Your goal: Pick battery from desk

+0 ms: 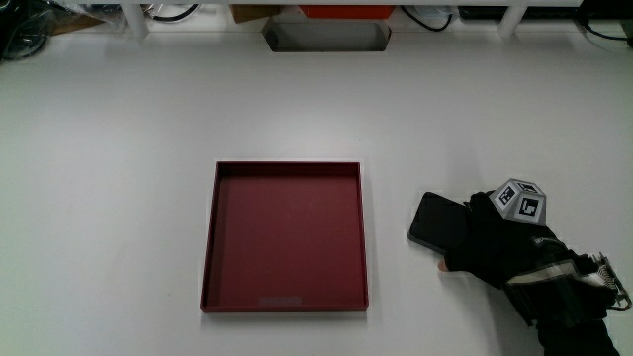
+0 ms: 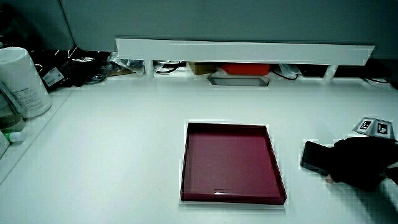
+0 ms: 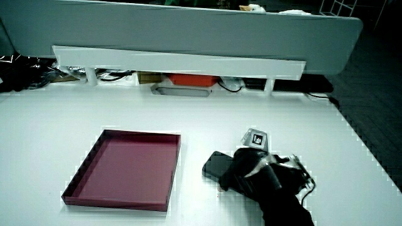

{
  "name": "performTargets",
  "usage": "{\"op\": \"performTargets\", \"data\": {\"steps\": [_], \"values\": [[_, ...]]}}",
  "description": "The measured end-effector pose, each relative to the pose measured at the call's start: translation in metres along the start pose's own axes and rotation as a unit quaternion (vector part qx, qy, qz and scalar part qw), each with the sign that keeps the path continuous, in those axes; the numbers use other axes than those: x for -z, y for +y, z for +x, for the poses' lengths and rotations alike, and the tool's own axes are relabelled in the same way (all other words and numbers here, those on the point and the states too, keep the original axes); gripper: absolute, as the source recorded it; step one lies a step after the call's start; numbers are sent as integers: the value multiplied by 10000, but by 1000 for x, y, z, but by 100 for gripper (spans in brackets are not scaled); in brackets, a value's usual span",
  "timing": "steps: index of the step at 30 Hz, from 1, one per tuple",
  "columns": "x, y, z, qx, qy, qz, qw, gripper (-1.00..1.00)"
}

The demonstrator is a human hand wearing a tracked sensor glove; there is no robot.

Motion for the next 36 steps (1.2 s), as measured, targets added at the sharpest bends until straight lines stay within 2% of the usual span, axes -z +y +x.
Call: {"op": "performTargets", "data": {"steps": [2,5,7,9,10,11,12,14,15,17,19,21,23,24,25,26,28,31,32,33,35,36], "values": [[3,5,8,63,-123,68,9999,0],[9,21,24,383,313,-317,9983,0],[10,33,31,630,638,-621,9940,0],[11,44,39,875,961,-924,9872,0],[9,51,39,756,769,-843,9906,0],[11,58,43,839,798,-959,9886,0],[39,75,77,844,155,-591,9946,0],[25,83,65,819,470,-805,9923,0],[30,90,72,907,621,-895,9899,0],[28,100,69,846,771,-998,9884,0],[36,112,76,1011,772,-1169,9850,0],[48,124,83,1149,1013,-1516,9765,0],[59,135,89,1284,1251,-1860,9661,0],[54,134,80,1065,956,-1576,9771,0],[60,138,81,1034,979,-1693,9752,0],[64,141,82,1112,942,-1631,9758,0],[79,149,88,1277,851,-1887,9700,0],[90,154,90,1444,818,-2109,9633,0],[92,154,89,1452,784,-2161,9623,0],[95,155,90,1461,755,-2130,9631,0],[102,158,93,1545,685,-2225,9602,0],[99,156,88,1512,699,-2242,9602,0]]}}
